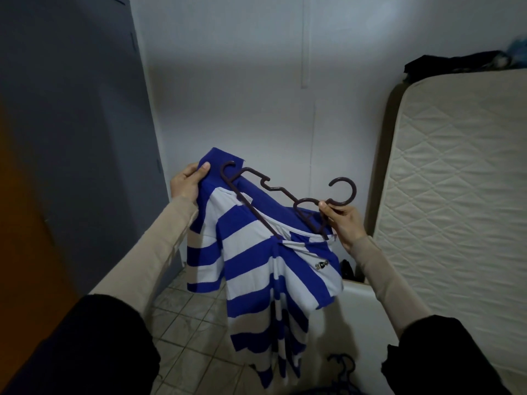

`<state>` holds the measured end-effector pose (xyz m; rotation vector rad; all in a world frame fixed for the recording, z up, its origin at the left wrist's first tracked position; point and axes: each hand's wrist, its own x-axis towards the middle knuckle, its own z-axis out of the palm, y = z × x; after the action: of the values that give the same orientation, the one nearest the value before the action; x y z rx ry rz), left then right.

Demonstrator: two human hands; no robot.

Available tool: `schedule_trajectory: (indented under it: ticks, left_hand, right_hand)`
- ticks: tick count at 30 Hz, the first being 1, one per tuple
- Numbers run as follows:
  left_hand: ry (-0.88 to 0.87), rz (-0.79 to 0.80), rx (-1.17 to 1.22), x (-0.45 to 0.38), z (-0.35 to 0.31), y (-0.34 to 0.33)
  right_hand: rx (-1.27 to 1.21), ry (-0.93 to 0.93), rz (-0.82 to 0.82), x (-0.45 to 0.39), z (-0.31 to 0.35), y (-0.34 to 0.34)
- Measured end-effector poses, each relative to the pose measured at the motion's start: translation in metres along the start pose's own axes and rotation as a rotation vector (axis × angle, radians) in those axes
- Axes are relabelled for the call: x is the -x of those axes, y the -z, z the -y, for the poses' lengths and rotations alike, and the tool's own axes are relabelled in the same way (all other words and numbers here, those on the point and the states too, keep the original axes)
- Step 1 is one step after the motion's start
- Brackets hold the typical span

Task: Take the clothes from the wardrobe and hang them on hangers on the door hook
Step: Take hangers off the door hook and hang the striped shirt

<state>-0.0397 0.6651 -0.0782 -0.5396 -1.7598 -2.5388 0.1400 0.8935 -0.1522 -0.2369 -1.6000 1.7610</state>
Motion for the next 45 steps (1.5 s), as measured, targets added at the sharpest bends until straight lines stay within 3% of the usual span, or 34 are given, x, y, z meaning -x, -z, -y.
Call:
schedule_trajectory:
  ticks: [9, 15, 20, 25, 37, 45]
  left_hand:
    - [0.07, -0.011, 0.13, 0.003, 0.009, 0.013]
    - [0.076, 0.061, 0.09, 0.01, 0.007, 0.005]
    - [0.061, 0.102, 0.06, 0.011, 0.006, -0.001]
    - [0.06, 0.141, 0.019, 0.013, 0.008, -0.001]
    - [0.085, 0.052, 0.145, 0.019, 0.008, 0.004]
    - [0.136, -0.024, 0.016, 0.018, 0.021, 0.005]
  right_hand:
    - [0.016, 0.01, -0.025, -0.004, -0.002, 0.008]
    - [-0.099, -0.046, -0.062, 0.003, -0.005, 0.014]
    - [-0.027, -0.032, -0.036, 0.009, -0.009, 0.019]
    - [0.023, -0.05, 0.059, 0.008, -0.007, 0.028]
    - [0.214, -0.045, 0.25, 0.007, 0.003, 0.041]
    - [0.266, -0.033, 0.29, 0.01, 0.0, 0.045]
